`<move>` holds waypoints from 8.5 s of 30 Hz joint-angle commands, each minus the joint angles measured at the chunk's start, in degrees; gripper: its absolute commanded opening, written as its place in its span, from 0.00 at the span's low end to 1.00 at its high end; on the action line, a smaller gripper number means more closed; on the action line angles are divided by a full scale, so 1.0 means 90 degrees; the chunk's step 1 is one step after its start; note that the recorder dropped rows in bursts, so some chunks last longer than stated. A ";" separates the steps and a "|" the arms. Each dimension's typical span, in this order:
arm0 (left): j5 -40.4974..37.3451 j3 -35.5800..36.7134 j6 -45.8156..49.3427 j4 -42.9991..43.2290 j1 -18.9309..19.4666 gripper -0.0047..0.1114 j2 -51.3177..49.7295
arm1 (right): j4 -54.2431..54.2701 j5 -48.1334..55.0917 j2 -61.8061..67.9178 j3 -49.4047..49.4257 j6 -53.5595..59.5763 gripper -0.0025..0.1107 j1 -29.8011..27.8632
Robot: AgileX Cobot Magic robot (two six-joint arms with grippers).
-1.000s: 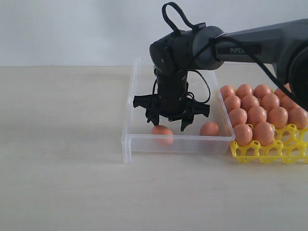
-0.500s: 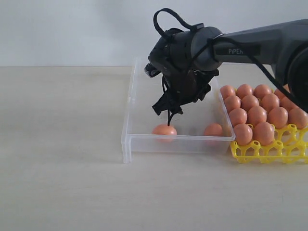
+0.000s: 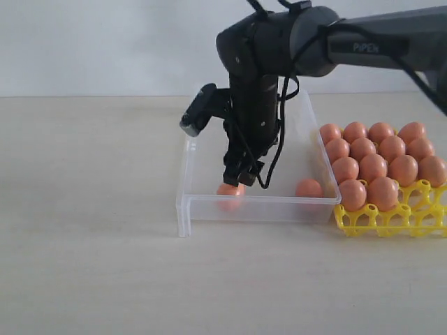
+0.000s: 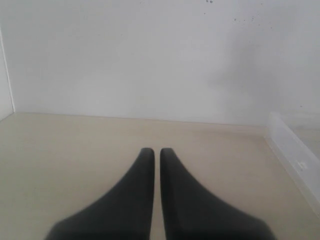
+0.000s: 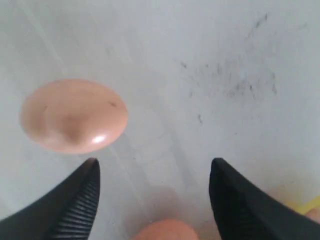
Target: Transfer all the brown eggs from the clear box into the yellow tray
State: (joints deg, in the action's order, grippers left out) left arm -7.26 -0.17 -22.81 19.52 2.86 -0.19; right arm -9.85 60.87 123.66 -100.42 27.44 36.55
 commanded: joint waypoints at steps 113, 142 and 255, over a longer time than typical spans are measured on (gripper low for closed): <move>-0.0012 0.0019 -0.0005 -0.0011 -0.0010 0.07 0.0021 | -0.9908 -0.5336 -0.1777 0.2883 -1.2613 0.02 -0.0553; -0.0012 0.0019 -0.0005 -0.0011 -0.0010 0.07 0.0021 | -0.3834 -1.4537 -0.3415 0.6705 -0.6806 0.02 -0.3234; -0.0012 0.0019 -0.0005 -0.0011 -0.0010 0.07 0.0021 | -0.2033 -1.4537 -0.3335 0.9057 -0.5515 0.27 -0.5015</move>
State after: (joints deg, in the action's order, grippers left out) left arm -7.26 -0.17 -22.81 19.52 2.86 -0.19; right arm -23.66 -69.66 96.79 -18.94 -13.74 -8.47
